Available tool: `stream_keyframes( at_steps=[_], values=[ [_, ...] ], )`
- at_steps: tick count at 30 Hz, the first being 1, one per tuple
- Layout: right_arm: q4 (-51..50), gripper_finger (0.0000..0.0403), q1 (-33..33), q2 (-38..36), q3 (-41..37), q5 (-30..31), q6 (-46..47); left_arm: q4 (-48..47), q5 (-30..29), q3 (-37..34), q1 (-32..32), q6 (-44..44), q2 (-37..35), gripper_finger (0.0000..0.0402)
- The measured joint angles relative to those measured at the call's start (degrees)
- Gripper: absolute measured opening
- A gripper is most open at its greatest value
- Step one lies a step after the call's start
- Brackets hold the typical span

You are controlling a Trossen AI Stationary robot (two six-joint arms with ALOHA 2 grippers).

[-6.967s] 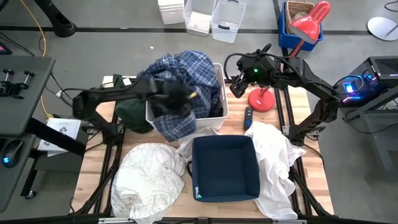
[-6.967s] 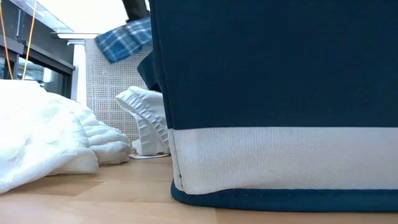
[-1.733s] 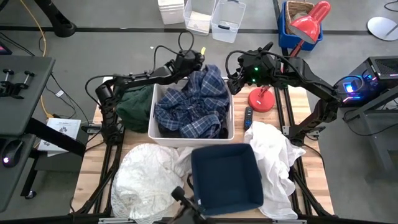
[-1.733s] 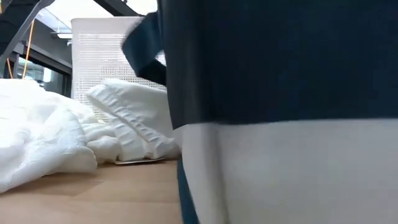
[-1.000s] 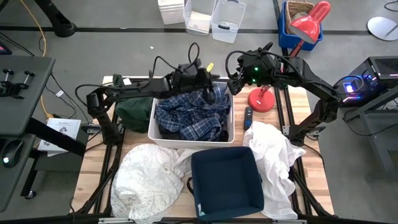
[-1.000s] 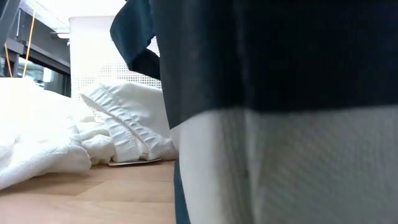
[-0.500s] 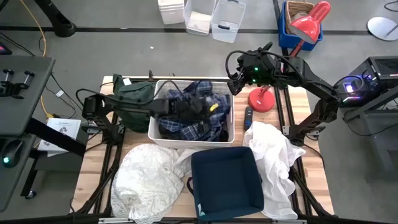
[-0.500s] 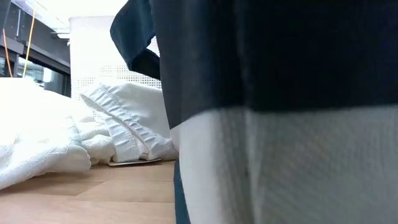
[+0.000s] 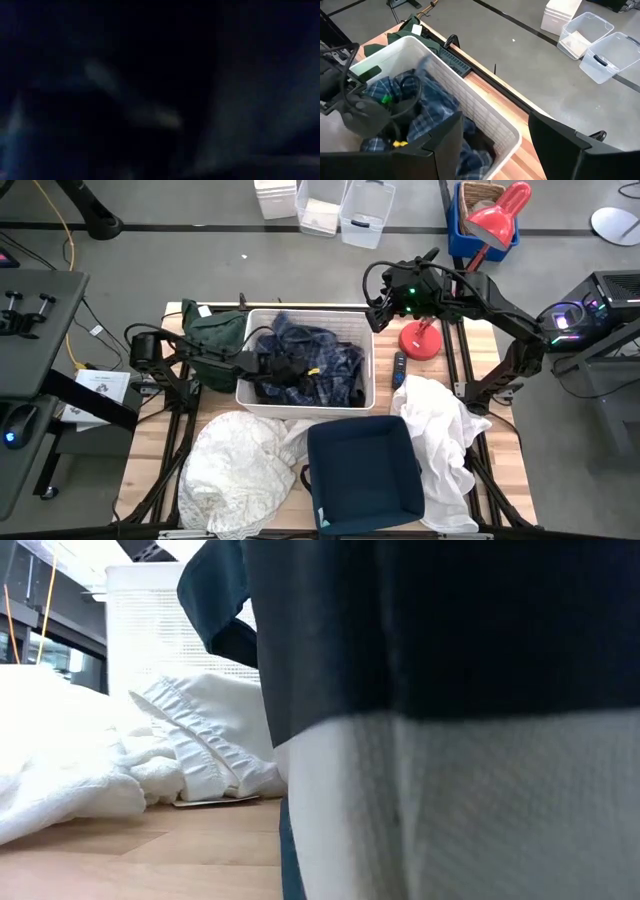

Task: Sort clothes
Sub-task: Put the blue polo into the white laundry bin

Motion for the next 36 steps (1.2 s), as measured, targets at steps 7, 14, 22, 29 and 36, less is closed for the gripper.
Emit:
stream_keyframes(
  at_steps=[7,14,22,29,36],
  values=[
    [0.00,0.0220,0.00,0.00,0.00,-0.08,-0.11,4.85,2.76,-5.36,4.88,-8.34,-0.31,0.0000],
    [-0.02,0.0220,0.00,0.00,0.00,-0.08,-0.61,6.78,2.31,-2.30,13.36,-5.15,0.46,0.0000],
    [-0.04,0.0220,0.00,0.01,0.00,-0.06,-0.61,6.54,4.35,4.75,19.17,4.29,0.77,0.0000],
    [-0.02,0.0220,-0.02,0.02,0.00,-0.02,-0.47,6.88,7.67,11.05,17.00,8.85,0.73,0.0000],
    [-0.02,0.0220,-0.02,0.02,0.00,0.03,-0.63,-0.18,8.99,20.66,9.98,20.31,-0.28,0.0000]
  ],
)
